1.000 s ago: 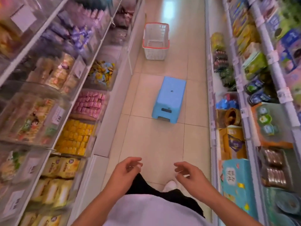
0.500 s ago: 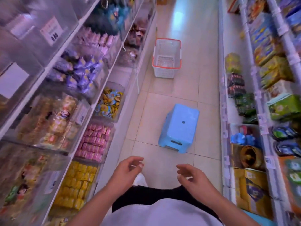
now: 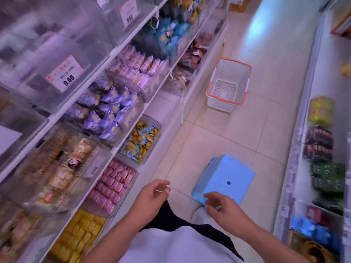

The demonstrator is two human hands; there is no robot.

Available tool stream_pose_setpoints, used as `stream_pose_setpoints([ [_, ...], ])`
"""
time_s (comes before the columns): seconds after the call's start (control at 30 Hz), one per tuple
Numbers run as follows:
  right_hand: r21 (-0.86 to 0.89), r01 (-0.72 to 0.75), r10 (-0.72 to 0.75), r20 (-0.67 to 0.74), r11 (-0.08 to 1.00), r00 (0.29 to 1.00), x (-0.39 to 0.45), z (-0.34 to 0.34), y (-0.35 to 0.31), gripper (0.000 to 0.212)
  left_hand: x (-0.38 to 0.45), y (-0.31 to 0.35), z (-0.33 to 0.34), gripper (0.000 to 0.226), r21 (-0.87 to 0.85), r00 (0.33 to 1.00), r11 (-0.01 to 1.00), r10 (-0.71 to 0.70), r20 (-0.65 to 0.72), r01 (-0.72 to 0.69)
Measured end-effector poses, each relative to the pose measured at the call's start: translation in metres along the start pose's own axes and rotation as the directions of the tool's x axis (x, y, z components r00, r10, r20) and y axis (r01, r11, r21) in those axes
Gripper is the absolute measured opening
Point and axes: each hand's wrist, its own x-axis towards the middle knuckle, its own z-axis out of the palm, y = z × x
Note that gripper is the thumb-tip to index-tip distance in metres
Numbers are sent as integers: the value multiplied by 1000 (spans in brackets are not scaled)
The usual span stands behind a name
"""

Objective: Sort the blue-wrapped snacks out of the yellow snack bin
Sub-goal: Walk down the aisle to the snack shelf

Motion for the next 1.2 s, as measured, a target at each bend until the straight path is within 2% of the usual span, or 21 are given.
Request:
stream_pose_setpoints([
  [0.23,-135,114,-100,103,984,990,89,-35,-65,29,49,13,-26,18,-123,989,991,-60,-138,43],
  [0.4,-138,174,-155,138,975,978,157,-30,-122,30,92,8,-63,18,-52,982,996,-80,-169,72],
  [0.53,-189,250,-202,241,950,949,202,-22,-158,35,119,6,-86,18,-49,977,995,-90,-192,82],
  [0.77,-364,392,-226,421,845,879,274,-31,-187,46,173,16,-89,19,5,949,994,-105,-297,111],
  [0.87,-459,464,-205,508,757,836,318,-34,-196,45,194,16,-84,23,25,912,979,-177,-369,200],
  [0.97,-504,597,-205,632,625,748,362,-34,-205,48,210,9,-74,28,109,852,934,-256,-457,340],
  [1.07,-457,763,-172,796,457,580,410,-29,-211,47,245,-4,-50,39,125,796,902,-291,-532,413],
  [1.13,-378,858,-189,868,346,459,438,-27,-213,49,270,-12,-41,46,256,784,835,-288,-550,487],
  [1.2,-326,920,-189,911,216,367,455,-22,-210,50,286,-20,-35,47,359,775,760,-288,-562,542],
])
